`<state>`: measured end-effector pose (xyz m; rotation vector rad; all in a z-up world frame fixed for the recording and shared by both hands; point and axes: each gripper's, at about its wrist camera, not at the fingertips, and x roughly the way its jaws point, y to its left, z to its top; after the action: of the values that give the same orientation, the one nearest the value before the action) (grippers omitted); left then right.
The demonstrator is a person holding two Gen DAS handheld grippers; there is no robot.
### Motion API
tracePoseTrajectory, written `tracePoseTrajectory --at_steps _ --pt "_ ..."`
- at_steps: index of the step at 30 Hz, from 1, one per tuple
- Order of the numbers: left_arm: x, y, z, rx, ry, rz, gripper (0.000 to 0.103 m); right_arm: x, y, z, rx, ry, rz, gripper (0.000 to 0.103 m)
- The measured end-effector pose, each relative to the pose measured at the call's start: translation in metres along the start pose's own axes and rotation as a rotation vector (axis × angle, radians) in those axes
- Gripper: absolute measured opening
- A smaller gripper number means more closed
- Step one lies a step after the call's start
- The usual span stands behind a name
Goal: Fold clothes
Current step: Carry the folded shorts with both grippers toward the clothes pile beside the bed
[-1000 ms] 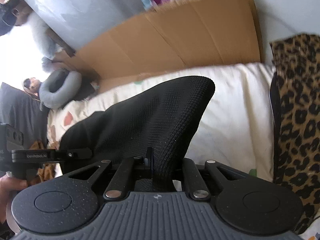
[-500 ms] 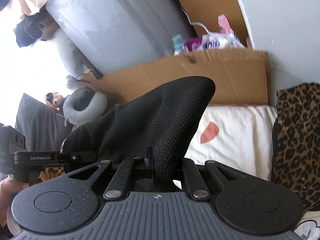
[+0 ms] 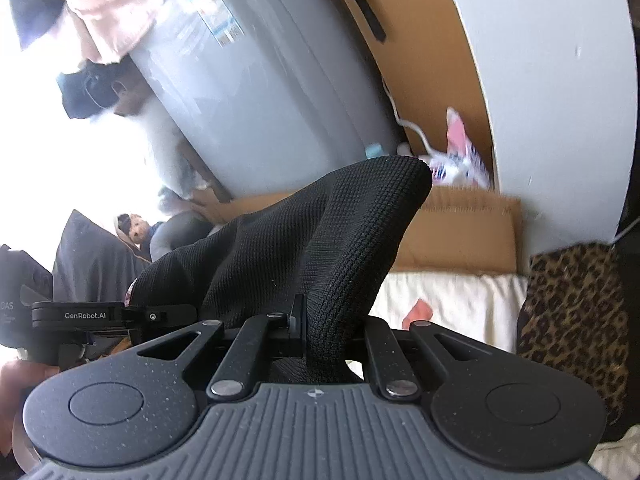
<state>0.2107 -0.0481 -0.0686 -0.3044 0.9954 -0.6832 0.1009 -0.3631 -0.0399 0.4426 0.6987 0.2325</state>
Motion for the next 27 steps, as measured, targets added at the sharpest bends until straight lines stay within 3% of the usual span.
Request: tracePoseTrajectory --at_steps 18,27 --pt "-0.092 -0.119 0.018 0.069 -0.070 -0.049 0.033 -0.151 0.035 0.062 -0.047 -0.138 -0.007 0.008" --pt "-0.113 -0.183 0.016 0.082 -0.068 -0.079 0.033 -0.228 0.016 0.081 -0.007 -0.193 0.022 0.008"
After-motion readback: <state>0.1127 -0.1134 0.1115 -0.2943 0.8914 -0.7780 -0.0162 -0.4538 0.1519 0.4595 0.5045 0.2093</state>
